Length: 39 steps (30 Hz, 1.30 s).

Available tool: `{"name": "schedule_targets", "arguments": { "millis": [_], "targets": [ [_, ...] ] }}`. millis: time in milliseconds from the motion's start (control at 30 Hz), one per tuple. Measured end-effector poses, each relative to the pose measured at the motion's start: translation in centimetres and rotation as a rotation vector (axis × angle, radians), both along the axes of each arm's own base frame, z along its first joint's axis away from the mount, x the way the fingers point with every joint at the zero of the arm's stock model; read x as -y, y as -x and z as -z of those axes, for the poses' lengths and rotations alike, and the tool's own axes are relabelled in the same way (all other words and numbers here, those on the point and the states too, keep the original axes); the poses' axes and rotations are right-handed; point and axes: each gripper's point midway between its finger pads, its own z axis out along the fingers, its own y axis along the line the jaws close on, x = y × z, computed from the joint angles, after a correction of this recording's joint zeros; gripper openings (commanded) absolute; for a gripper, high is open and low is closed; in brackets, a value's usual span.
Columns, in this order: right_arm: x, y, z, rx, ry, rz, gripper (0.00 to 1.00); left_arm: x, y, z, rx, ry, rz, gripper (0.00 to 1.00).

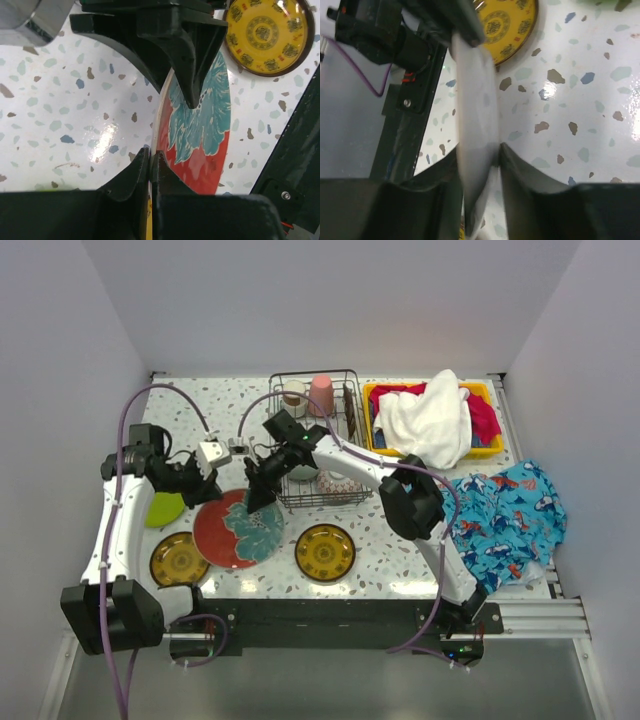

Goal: Load the mixed dishes into the dish rack

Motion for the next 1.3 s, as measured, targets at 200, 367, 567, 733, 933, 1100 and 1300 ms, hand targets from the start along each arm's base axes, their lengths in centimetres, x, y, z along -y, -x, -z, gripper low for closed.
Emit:
{"name": "schedule_targets", "arguments": {
  "millis": [200,367,567,733,933,1100,1300],
  "targets": [
    [-1.6,-1.1,-0.1,-0.028,-0.039,0.044,0.00,-0.9,-1.0,-0.7,0.002,-0.014,-0.083,0.28],
    [-3.1,-2.5,-0.4,-0.100,-0.016,0.151,0.00,-2.9,-5.7,-6.3,0.196,-0.040,-0.277,0.65],
    [-5.3,-6.9,0.0,-0.135,0.047,0.397,0.00,-6.4,-10.4,-26.8,0.845,0.056,-0.586,0.68],
    [-4.3,-12.7,-2.1,-0.071,0.045,0.667,0.00,-8.2,-8.4,-35.8,1.144,0.197,-0.759,0.58],
    [2.9,-21.8,-7.5,0.061,0.035,1.062,0.00,-10.5,-9.8,-31.3,1.121,0.299,-0.943,0.09],
    [11.7,-26.7,-14.1,0.255,0.031,1.432,0.00,-11.3,-13.0,-22.8,0.928,0.325,-1.032,0.00],
    [17.7,-25.4,-19.2,0.441,0.053,1.664,0.00,-8.6,-16.0,-12.9,0.686,0.316,-0.985,0.00]
  ]
}}
